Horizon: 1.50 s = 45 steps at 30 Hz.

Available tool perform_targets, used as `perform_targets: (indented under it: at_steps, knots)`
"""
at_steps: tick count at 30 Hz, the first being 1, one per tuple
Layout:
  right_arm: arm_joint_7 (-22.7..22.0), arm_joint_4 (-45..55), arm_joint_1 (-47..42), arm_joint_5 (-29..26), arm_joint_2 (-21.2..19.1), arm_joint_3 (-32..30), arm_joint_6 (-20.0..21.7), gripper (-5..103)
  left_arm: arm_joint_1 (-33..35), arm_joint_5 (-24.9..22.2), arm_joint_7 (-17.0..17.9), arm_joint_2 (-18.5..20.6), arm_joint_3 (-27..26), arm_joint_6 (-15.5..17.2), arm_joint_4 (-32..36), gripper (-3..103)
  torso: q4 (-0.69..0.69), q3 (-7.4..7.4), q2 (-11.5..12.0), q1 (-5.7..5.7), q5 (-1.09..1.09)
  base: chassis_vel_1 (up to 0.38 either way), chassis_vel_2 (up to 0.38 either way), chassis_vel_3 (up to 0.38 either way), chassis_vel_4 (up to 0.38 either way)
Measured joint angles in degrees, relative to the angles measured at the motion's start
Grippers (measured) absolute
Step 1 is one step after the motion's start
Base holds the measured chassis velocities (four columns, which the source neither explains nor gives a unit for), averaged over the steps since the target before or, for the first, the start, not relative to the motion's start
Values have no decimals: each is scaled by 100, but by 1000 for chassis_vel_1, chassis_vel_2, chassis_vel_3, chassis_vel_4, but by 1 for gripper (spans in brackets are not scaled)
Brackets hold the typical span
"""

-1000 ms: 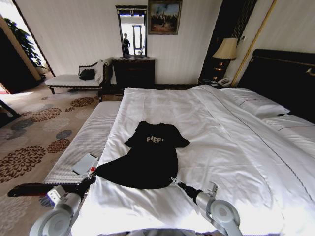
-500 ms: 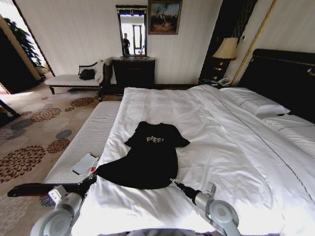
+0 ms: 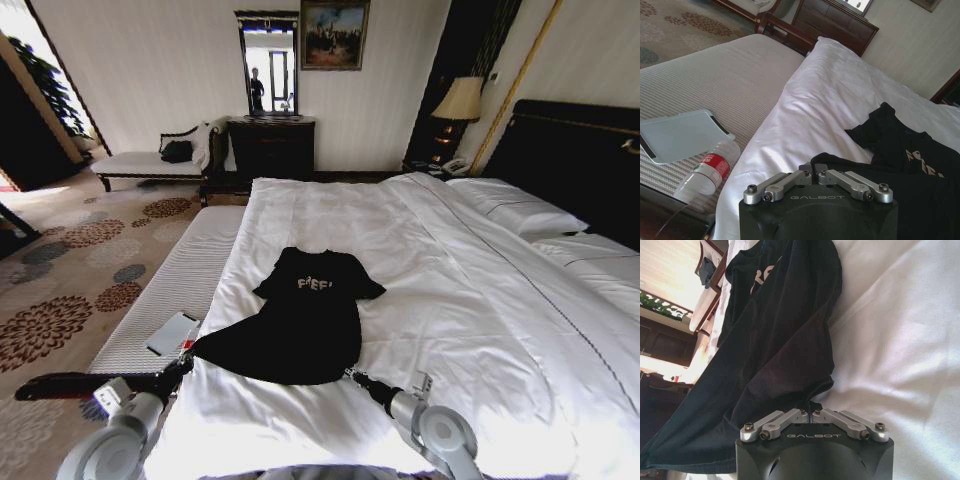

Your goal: Fold the clothes on the bed.

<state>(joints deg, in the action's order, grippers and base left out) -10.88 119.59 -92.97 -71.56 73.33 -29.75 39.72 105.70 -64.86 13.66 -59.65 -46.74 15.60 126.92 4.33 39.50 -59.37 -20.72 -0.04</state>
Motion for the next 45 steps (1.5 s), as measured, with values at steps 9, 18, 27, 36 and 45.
perform_targets:
  at_steps: [9, 18, 27, 36, 45]
  knots:
    - [-1, -9, 1, 25, -15, -31, -10, 0, -31, 69, 4, -40, 101, 0, 41, 1, -1, 0, 0, 0, 1, 0, 0, 0, 0]
    - [26, 489, -375, 337, -294, -420, -166, 0, 142, 716, -91, -334, 846, -82, 67, 1, 0, 0, 0, 0, 1, 0, 0, 0, 0]
    - [121, 818, -788, 1068, -242, -775, -345, 0, 370, 1009, -112, -396, 1231, -175, 231, 1, 0, 0, 0, 0, 0, 0, 0, 0, 0]
    - [130, 1060, -1152, 1491, -85, -1002, -432, 0, 784, 1019, -283, -321, 998, -256, 320, 1, 0, 0, 0, 0, 0, 0, 0, 0, 0]
    - [106, 1170, -1418, 1842, 130, -1192, -484, 0, 1211, 1254, -479, -391, 950, -438, 280, 1, 0, -1, -1, 0, 0, 0, 0, 0, 0]
